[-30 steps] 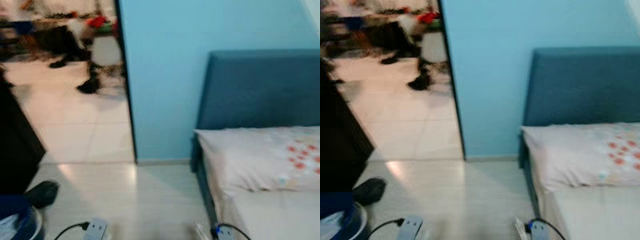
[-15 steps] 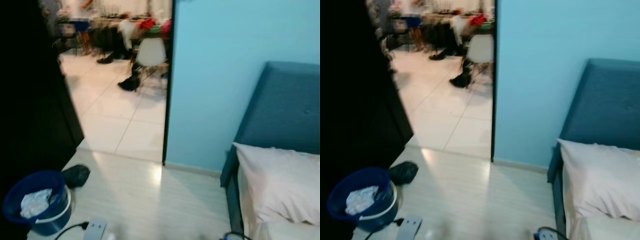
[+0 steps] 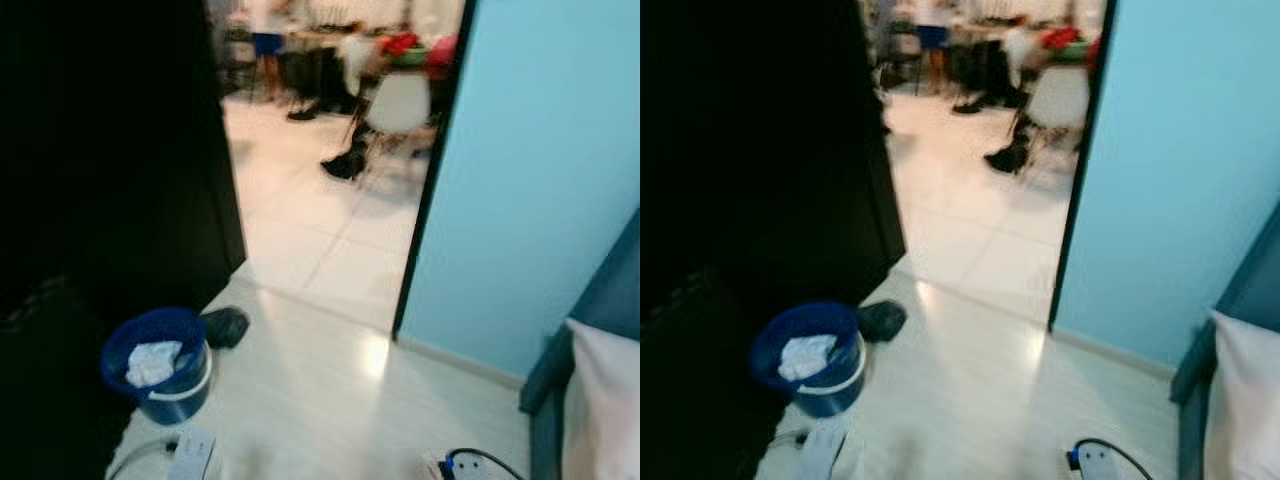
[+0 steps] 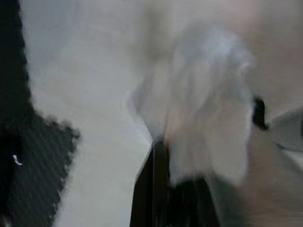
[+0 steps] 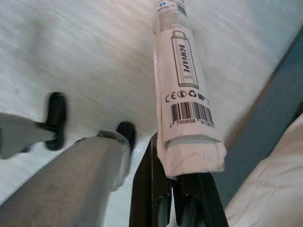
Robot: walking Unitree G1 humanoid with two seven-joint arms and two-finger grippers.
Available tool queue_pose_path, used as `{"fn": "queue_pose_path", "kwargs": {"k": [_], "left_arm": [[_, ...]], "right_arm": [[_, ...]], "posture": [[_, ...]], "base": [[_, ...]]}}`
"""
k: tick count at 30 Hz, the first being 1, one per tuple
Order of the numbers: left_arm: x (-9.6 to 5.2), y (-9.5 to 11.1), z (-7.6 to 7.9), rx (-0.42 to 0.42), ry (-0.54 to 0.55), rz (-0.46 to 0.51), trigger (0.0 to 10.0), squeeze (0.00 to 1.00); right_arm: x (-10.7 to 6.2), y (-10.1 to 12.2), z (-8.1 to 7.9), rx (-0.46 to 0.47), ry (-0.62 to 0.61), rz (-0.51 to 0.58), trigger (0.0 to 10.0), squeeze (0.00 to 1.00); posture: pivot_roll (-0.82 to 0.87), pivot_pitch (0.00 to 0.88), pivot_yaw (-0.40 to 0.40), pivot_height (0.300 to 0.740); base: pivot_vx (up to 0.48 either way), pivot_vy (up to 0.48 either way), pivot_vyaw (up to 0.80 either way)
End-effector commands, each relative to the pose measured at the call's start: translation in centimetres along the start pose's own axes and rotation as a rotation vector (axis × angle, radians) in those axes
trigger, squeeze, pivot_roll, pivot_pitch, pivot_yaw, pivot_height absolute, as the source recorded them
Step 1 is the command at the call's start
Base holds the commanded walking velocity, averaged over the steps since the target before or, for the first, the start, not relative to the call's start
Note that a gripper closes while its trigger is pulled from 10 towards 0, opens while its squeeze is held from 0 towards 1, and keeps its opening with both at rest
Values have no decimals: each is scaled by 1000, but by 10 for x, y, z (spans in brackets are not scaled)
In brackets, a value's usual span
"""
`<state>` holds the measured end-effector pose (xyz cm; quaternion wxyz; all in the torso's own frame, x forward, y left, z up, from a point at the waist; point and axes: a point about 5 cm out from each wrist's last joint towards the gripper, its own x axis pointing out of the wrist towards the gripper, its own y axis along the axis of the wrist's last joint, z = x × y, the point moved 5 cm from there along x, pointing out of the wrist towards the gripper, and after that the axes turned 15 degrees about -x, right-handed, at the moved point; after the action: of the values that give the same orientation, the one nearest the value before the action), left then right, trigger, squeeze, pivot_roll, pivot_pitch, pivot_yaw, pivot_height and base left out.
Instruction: Clean up the room
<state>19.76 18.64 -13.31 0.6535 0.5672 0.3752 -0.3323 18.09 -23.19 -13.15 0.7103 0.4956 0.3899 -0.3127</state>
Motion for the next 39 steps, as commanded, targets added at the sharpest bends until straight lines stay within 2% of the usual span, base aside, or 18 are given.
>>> {"fn": "queue_pose_path", "kwargs": {"k": [1, 5, 14, 19, 31, 39], "left_arm": [[0, 4, -2, -10, 6, 11, 10000, 0], [1, 5, 2, -43, -6, 15, 10000, 0], [1, 6, 4, -46, -12, 15, 10000, 0], [1, 6, 4, -53, -11, 19, 10000, 0], [1, 10, 7, -66, -23, 28, 10000, 0], [2, 16, 10, -69, -29, 43, 10000, 0]], "right_arm": [[2, 11, -1, -14, 8, 27, 10000, 0], [2, 20, 1, -37, 11, 48, 10000, 0], [4, 38, -3, -67, 30, 95, 10000, 0], [5, 41, -7, -88, 45, 96, 10000, 0], [4, 36, -7, -52, 43, 88, 10000, 0], [4, 37, -11, -66, 64, 100, 10000, 0]], "posture": [[31, 0, -27, 740], [33, 0, -30, 740], [34, 0, -30, 740], [34, 0, -30, 740], [31, 0, -28, 740], [31, 0, -28, 740]], "base": [[0, 0, 775], [0, 0, 772], [33, 0, 731], [368, 0, 0], [379, 0, 0], [365, 0, 53]]}}
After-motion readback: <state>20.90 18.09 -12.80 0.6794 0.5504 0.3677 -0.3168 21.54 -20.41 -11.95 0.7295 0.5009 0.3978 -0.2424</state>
